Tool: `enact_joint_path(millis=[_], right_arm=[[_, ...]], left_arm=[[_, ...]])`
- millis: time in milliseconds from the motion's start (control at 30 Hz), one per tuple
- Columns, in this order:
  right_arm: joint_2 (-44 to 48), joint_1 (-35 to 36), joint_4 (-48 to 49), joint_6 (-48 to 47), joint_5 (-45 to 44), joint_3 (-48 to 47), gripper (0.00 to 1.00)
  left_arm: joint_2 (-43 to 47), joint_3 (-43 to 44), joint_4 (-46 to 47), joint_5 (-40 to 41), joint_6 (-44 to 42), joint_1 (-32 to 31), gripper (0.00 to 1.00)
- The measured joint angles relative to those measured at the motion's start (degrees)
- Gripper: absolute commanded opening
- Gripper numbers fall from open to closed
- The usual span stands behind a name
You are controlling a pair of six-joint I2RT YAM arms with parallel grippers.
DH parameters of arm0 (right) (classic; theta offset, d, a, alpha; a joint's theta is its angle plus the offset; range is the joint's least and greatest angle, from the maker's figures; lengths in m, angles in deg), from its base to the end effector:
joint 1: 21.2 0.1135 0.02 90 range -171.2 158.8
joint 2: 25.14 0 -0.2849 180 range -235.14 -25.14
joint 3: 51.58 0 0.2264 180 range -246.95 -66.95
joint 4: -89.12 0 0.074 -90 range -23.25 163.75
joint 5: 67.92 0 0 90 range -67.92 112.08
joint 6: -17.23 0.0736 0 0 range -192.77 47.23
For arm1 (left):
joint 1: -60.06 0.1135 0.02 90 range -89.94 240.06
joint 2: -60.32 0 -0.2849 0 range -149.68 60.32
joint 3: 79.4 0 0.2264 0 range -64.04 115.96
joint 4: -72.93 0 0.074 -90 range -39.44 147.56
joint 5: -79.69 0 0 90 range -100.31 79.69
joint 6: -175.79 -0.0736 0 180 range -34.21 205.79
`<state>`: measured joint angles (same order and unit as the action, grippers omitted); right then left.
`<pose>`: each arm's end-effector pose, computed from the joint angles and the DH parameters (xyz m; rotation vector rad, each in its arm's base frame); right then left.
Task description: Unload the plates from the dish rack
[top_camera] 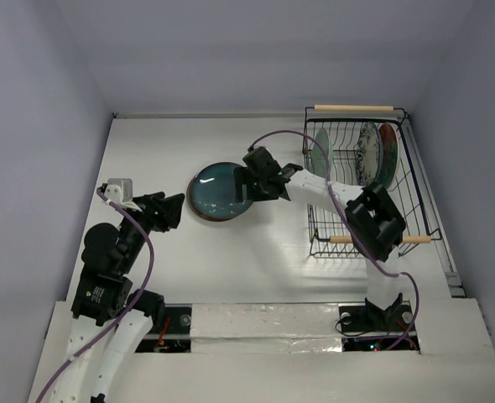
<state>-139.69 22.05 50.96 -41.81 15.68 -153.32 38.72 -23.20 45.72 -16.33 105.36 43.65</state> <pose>0.3347 0.3036 0.2081 -0.2184 2.4918 0.4232 0.0817 -0.0321 0.3659 0.0473 1.4686 -0.5889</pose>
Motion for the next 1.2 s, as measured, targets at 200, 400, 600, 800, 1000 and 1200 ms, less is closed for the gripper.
enact_joint_path(millis=[200, 400, 600, 800, 1000, 1200], right_arm=[[6.8, 0.3, -0.3, -0.6, -2.2, 0.6, 0.8], [8.8, 0.1, 0.5, -1.3, -7.6, -1.3, 0.37], [2.6, -2.5, 0.2, -0.8, -10.6, -2.8, 0.0], [-4.1, -4.6, -2.4, -0.5, -14.8, -7.0, 0.0], [-7.6, -4.6, -3.4, -0.8, -15.4, -9.6, 0.0], [-8.1, -4.0, -3.4, -1.4, -13.8, -9.7, 0.0]], left_arm=[[0.0, 0.0, 0.0, 0.0, 0.0, 0.0, 0.55], [0.1, 0.0, 0.0, 0.0, 0.0, 0.0, 0.55], [0.1, 0.0, 0.0, -0.1, 0.0, 0.0, 0.55], [0.1, 0.0, 0.0, -0.3, 0.0, 0.0, 0.55], [0.1, 0.0, 0.0, -0.5, 0.0, 0.0, 0.55], [0.1, 0.0, 0.0, -0.6, 0.0, 0.0, 0.55]])
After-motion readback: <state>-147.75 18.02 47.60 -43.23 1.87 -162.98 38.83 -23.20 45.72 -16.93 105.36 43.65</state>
